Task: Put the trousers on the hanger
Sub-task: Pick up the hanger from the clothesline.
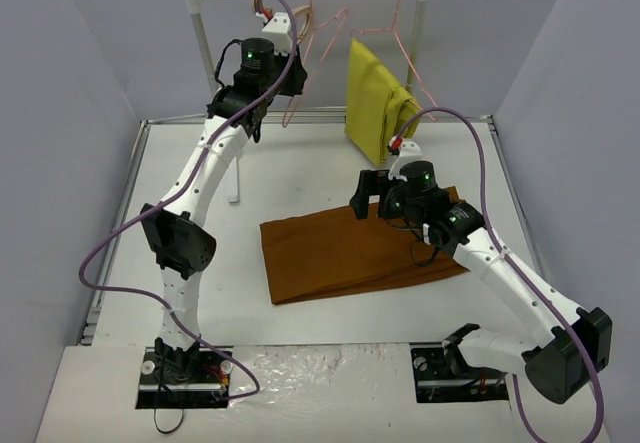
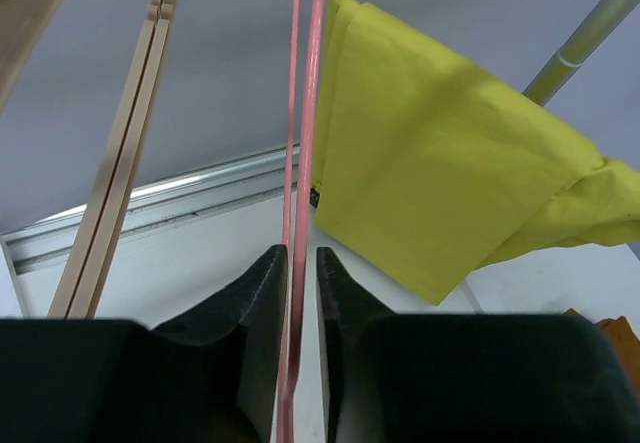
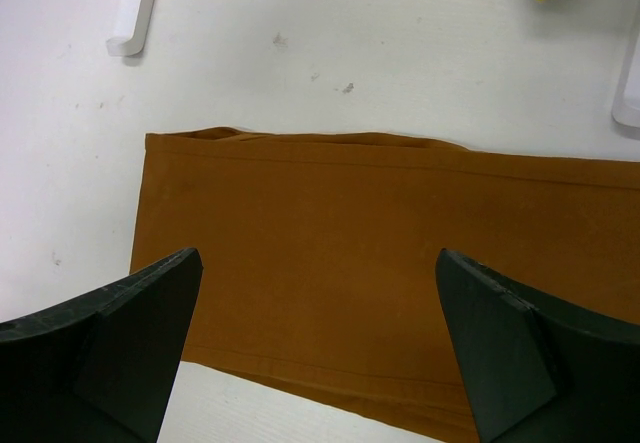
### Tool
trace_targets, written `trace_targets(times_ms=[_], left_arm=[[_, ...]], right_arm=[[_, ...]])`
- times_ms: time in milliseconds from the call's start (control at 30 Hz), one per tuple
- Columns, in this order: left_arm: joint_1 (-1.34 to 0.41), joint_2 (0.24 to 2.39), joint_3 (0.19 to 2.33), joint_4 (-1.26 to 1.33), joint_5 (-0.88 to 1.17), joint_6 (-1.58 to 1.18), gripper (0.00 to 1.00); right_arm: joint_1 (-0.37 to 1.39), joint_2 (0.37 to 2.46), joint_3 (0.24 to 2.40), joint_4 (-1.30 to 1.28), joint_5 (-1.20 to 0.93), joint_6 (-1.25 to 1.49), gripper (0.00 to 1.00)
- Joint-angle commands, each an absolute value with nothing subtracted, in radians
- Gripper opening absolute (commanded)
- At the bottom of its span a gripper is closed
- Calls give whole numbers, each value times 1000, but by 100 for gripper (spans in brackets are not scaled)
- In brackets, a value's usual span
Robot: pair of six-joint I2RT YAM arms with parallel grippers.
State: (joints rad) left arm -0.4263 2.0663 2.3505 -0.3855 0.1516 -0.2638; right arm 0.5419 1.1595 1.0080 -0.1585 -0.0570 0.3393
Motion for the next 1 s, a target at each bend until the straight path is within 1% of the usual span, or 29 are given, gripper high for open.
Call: trace_targets(times_ms=[0, 67, 100, 133, 433, 633, 767, 933, 967], left_arm=[[-451, 2032, 2401, -318, 117, -233, 14], [-457, 2036, 2399, -318, 103, -230, 10], [-459, 2037, 2398, -316, 95, -230, 4], [-460, 2036, 2396, -318, 84, -230, 2], [-468, 1957, 2358, -244, 41, -216, 2], [-485, 1847, 2224, -103, 9, -209, 2], [-489, 1804, 2192, -121, 9, -221, 2], [-491, 1700, 2070, -179, 8, -258, 2], [-491, 1680, 2006, -186, 11, -274, 2]], right_arm=[[534, 1170, 1008, -161, -55, 341, 100], [535, 1173, 1009, -161, -55, 337, 100], [534, 1175, 1011, -161, -57, 336, 100], [534, 1177, 1011, -161, -58, 334, 100], [534, 1174, 994, -161, -71, 324, 100], [531, 1149, 980, -161, -71, 310, 100], [526, 1125, 966, -163, -77, 310, 100], [526, 1108, 946, -164, -84, 310, 100], [525, 1101, 943, -163, -86, 311, 100]])
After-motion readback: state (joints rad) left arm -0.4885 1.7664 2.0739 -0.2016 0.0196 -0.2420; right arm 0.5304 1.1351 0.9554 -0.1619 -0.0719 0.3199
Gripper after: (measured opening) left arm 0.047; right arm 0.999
